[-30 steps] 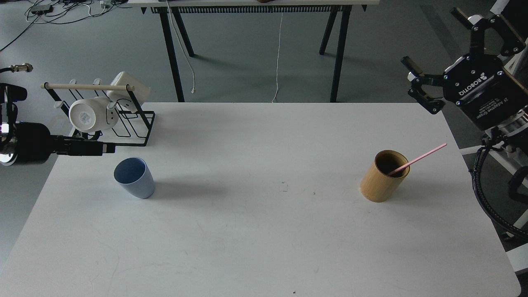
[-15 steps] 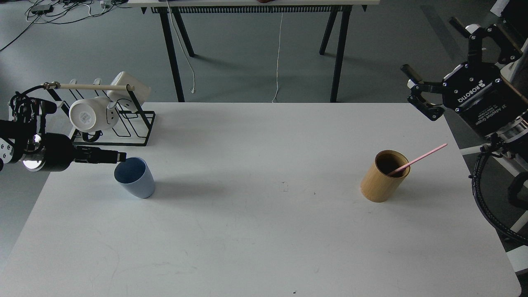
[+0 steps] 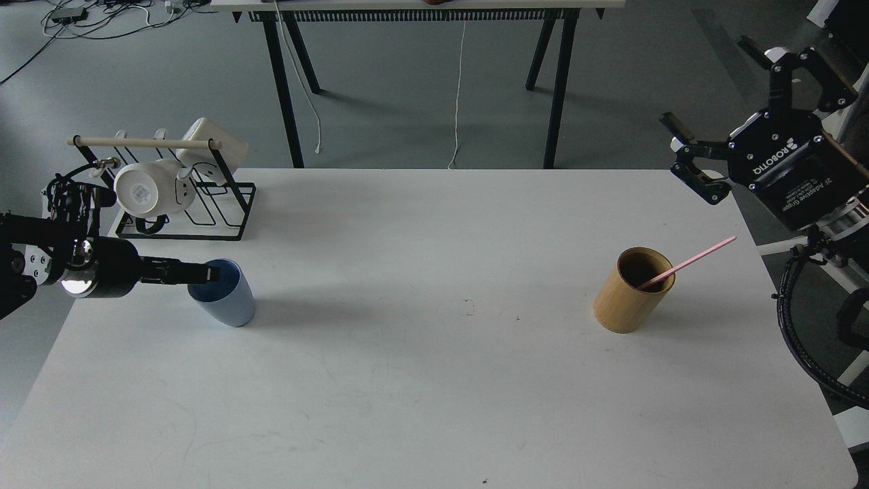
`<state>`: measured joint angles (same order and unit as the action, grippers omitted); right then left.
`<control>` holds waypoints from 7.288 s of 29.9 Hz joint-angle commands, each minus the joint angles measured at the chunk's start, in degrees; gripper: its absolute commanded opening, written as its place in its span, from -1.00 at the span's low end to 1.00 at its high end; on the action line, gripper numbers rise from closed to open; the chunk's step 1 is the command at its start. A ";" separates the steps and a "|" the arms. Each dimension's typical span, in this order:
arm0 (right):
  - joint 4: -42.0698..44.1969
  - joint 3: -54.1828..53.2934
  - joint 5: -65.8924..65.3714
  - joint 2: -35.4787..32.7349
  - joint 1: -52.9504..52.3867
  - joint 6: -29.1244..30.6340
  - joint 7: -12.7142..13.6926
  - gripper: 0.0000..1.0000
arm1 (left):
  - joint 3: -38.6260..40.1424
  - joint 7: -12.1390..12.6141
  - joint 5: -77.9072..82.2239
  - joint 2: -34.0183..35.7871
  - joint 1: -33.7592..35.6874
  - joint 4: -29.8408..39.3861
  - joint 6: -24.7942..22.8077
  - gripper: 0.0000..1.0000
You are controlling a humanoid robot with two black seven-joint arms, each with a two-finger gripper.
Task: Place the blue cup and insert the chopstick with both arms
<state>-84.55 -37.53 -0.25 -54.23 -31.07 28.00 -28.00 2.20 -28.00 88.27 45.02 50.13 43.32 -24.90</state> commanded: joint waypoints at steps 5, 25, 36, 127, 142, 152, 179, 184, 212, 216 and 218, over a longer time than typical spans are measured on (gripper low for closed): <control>0.00 0.00 -0.01 0.00 0.66 0.00 0.00 0.98 | 0.00 0.00 -0.03 -1.43 -1.35 -2.45 2.75 0.86; -0.09 0.00 0.07 0.00 1.98 0.00 0.00 0.98 | 0.00 0.00 5.77 -1.08 -1.44 -1.92 8.02 -0.42; -0.09 0.00 0.07 0.09 2.33 0.00 0.00 0.98 | 0.09 0.00 5.86 1.81 -1.35 1.93 8.55 -0.96; 7.30 -10.10 6.32 -2.18 2.24 0.00 0.00 0.98 | 1.28 0.00 -26.72 -29.83 13.07 -8.26 -3.10 0.49; 0.27 -12.65 -27.00 -13.09 1.63 -18.68 0.00 0.98 | 34.88 0.00 -44.14 -21.48 0.86 10.89 -3.10 0.69; -0.61 -12.30 -27.52 -15.47 1.71 -19.73 0.00 0.98 | 39.02 0.00 -50.65 -17.17 -0.47 13.55 -3.10 0.72; -9.49 14.94 -69.27 -27.86 2.59 -56.00 0.00 0.98 | 38.93 0.00 -50.65 -17.43 -4.07 13.19 -3.10 0.74; -4.58 18.11 -70.32 -24.97 2.68 -56.00 0.00 0.98 | 38.85 0.00 -50.65 -17.51 -4.34 13.11 -3.10 0.76; 5.89 19.43 -69.28 -12.75 5.40 -56.00 0.00 0.98 | 38.93 0.00 -50.56 -18.48 -5.31 12.23 -3.10 0.79; 5.98 18.82 -69.01 -13.45 5.40 -56.00 0.00 0.98 | 38.67 0.00 -50.48 -19.18 -5.31 12.23 -3.10 0.80; 5.98 18.64 -69.01 -13.45 5.40 -56.00 0.00 0.98 | 38.58 0.00 -50.48 -19.27 -5.31 12.23 -3.10 0.81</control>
<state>-78.62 -18.51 -69.32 -67.52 -25.66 -28.01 -27.99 41.00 -28.00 37.78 26.01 44.74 55.54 -28.00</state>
